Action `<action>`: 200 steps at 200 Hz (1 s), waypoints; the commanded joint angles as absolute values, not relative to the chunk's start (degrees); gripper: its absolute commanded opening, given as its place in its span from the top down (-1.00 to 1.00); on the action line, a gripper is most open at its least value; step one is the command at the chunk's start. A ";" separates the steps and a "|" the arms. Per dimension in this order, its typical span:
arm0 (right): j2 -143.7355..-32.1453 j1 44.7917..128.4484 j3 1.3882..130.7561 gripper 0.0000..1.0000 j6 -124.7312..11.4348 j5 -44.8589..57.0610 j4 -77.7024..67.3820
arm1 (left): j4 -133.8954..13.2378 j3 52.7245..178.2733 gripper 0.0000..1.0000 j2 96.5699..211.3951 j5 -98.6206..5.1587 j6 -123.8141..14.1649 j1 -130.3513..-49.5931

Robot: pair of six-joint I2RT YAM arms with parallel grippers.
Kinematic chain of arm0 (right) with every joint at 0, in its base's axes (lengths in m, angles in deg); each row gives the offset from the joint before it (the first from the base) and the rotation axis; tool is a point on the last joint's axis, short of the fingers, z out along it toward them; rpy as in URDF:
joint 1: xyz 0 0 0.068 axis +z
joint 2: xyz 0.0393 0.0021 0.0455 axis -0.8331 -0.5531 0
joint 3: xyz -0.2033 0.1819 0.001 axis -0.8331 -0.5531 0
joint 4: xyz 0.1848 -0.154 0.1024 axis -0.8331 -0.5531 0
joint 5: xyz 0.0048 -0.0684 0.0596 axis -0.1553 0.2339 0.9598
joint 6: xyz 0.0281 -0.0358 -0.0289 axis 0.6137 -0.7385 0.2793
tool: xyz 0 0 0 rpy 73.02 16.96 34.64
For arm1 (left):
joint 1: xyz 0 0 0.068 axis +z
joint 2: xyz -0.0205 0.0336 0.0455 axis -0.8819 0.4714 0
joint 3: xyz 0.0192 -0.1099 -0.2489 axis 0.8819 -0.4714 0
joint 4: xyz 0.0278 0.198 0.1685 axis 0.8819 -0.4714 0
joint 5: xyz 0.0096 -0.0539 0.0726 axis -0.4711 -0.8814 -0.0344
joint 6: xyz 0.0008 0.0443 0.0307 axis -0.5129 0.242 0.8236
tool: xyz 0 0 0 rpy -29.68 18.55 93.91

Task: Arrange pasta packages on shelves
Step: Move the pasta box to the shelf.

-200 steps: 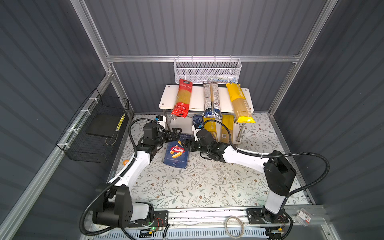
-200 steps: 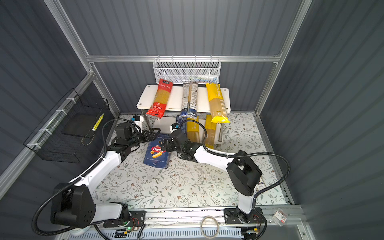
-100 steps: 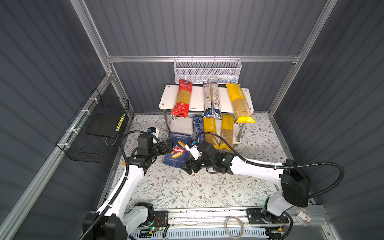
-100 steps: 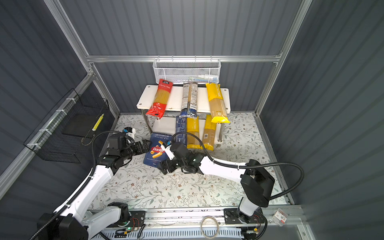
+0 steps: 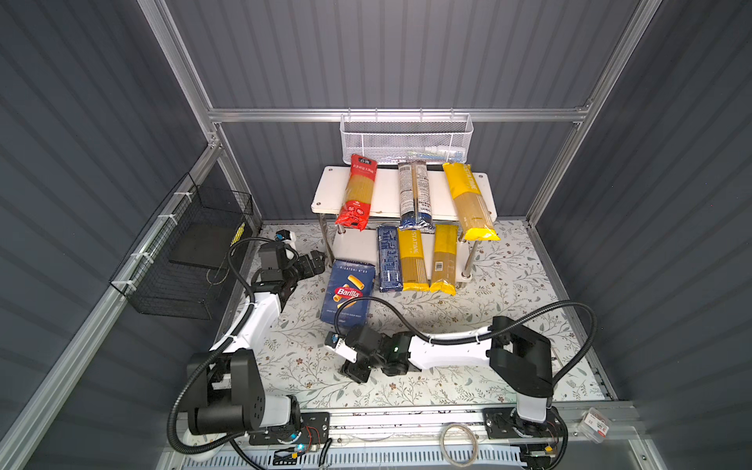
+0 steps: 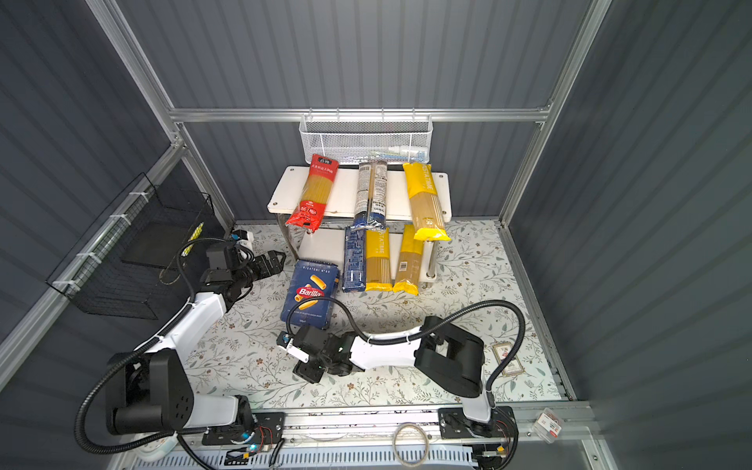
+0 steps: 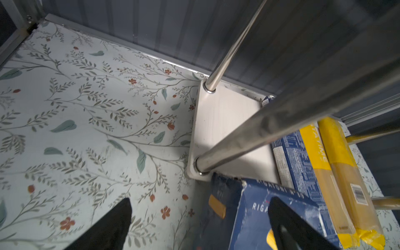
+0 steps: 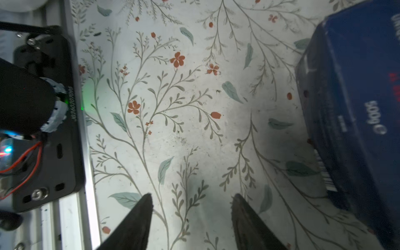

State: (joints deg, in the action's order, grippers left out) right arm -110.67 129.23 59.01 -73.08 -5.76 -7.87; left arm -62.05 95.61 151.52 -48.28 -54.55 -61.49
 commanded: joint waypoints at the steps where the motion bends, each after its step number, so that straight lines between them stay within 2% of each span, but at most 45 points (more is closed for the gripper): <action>1: -112.57 128.71 61.83 0.03 -76.20 -14.79 -7.16 | -54.10 97.44 -0.99 155.04 -50.26 -57.06 -61.08; 42: -115.06 127.49 63.11 0.11 -73.97 -15.24 -6.08 | -50.44 100.67 -0.99 162.84 -56.10 -56.97 -61.09; 150: -119.63 127.51 67.49 0.04 -76.58 -13.84 -8.29 | -50.46 112.56 -0.99 176.15 -58.28 -56.76 -61.07; 185: -120.19 127.61 67.77 0.03 -77.10 -12.91 -8.38 | -49.81 113.17 -0.99 176.53 -60.42 -55.36 -61.07; 200: -121.13 127.53 68.85 0.03 -76.95 -14.11 -9.19 | -46.42 111.81 -0.91 175.89 -63.54 -55.32 -61.08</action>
